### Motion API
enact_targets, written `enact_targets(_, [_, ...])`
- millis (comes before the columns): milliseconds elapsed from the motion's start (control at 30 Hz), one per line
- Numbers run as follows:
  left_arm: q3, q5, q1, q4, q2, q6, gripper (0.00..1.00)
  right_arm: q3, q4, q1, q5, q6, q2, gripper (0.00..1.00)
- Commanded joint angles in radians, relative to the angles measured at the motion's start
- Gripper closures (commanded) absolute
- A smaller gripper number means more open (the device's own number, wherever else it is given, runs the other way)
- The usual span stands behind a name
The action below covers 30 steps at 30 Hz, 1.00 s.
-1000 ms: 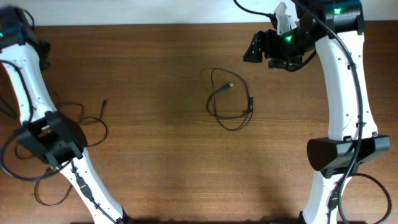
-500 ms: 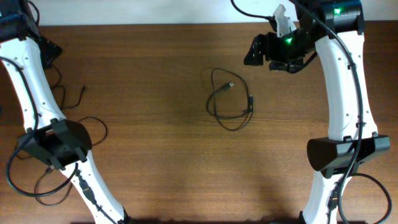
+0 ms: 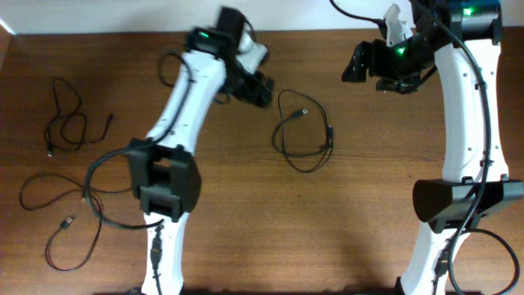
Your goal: Untangle cables
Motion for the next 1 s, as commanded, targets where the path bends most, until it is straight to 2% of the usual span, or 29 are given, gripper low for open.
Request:
enact_targets(0, [-0.128,0.012,-0.047,0.042,-0.020,-0.106,0.05,-0.005,-0.006,0.005,0.008,-0.008,0.009,0.17])
enact_targets(67, [-0.200,-0.009,-0.076,0.092,-0.020,-0.346,0.05,-0.005,-0.006,0.005,0.008,-0.008,0.009,0.17])
enact_targets(100, [-0.245,-0.089,-0.097,0.135,-0.020,-0.469,0.05,-0.005,-0.006,0.005,0.008,-0.008,0.009,0.17])
enact_targets(133, [-0.275,-0.125,-0.110,0.169,-0.020,-0.502,0.06,-0.005,-0.006,0.005,0.008,-0.008,0.009,0.17])
enact_targets(300, [-0.373,-0.175,-0.165,0.285,-0.020,-0.506,0.17,-0.005,-0.006,0.005,0.008,-0.008,0.009,0.17])
enact_targets(433, [-0.443,-0.211,-0.195,0.352,-0.020,-0.539,0.40,-0.005,-0.006,0.005,0.008,-0.008,0.009,0.17])
enact_targets(533, [-0.492,-0.225,-0.204,0.369,-0.020,-0.569,0.47,-0.005,-0.006,0.005,0.008,-0.008,0.009,0.17])
enact_targets(567, [-0.513,-0.225,-0.207,0.384,-0.020,-0.569,0.56,-0.005,-0.006,0.005,0.008,-0.008,0.009,0.17])
enact_targets(600, [-0.541,-0.225,-0.209,0.408,-0.020,-0.569,0.71,-0.005,-0.006,0.005,0.008,-0.008,0.009,0.17])
enact_targets(667, [-0.549,-0.225,-0.211,0.418,-0.020,-0.569,0.88,-0.005,-0.006,0.005,0.008,-0.008,0.009,0.17])
enact_targets(733, [-0.549,-0.224,-0.211,0.420,-0.020,-0.569,0.97,-0.005,-0.006,0.005,0.008,-0.008,0.009,0.17])
enact_targets(767, [-0.549,-0.224,-0.211,0.422,-0.020,-0.569,1.00,-0.005,-0.006,0.005,0.008,-0.008,0.009,0.17])
enact_targets(900, [-0.498,-0.225,-0.196,0.395,-0.026,-0.560,1.00,-0.005,-0.006,0.005,0.008,-0.009,0.009,0.17])
enact_targets(967, [-0.375,-0.225,-0.149,0.304,-0.063,-0.494,1.00,-0.005,-0.006,0.005,0.009,-0.009,0.009,0.17])
